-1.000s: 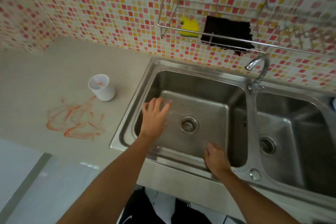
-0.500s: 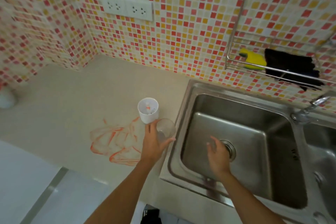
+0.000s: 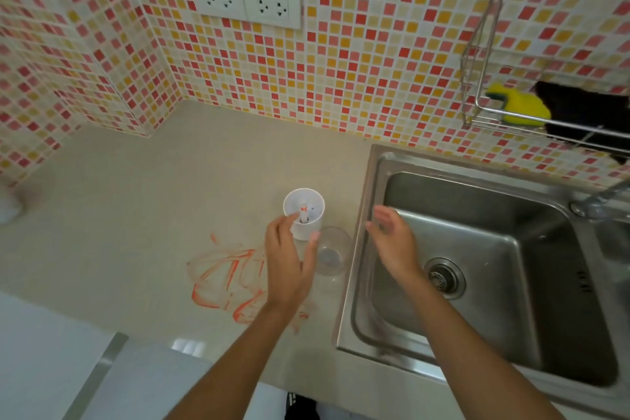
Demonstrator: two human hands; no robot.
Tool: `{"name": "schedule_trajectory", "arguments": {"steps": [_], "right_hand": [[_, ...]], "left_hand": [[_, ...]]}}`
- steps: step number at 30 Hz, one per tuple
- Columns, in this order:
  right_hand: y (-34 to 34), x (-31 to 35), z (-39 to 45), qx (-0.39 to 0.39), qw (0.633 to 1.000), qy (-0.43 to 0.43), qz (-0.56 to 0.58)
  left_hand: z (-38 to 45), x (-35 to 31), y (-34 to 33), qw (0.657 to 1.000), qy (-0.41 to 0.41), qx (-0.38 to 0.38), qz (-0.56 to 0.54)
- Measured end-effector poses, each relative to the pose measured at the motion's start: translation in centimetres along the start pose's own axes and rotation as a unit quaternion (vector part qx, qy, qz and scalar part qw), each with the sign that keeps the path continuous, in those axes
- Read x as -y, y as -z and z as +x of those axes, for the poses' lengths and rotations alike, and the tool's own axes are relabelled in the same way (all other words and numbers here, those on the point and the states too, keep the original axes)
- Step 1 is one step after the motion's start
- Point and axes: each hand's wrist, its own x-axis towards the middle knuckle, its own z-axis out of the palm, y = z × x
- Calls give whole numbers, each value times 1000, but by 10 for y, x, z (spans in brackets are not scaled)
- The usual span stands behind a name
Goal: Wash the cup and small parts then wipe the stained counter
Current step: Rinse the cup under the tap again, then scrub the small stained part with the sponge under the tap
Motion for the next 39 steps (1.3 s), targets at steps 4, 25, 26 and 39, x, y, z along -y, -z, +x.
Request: {"name": "schedule_trajectory", "arguments": {"steps": [4, 25, 26, 39], "right_hand": [[-18, 35, 20, 116, 992, 45, -36], [-88, 57, 30, 38, 953, 68, -291], [-90, 58, 31, 31, 953, 60, -294], [-100, 67, 34, -2, 926, 59, -374]], "left_hand": [[69, 5, 22, 988, -100, 34, 109], [114, 28, 9, 892, -322, 194, 249], [112, 27, 9, 899, -313, 186, 241], [111, 32, 4, 926, -284, 141, 206]]}}
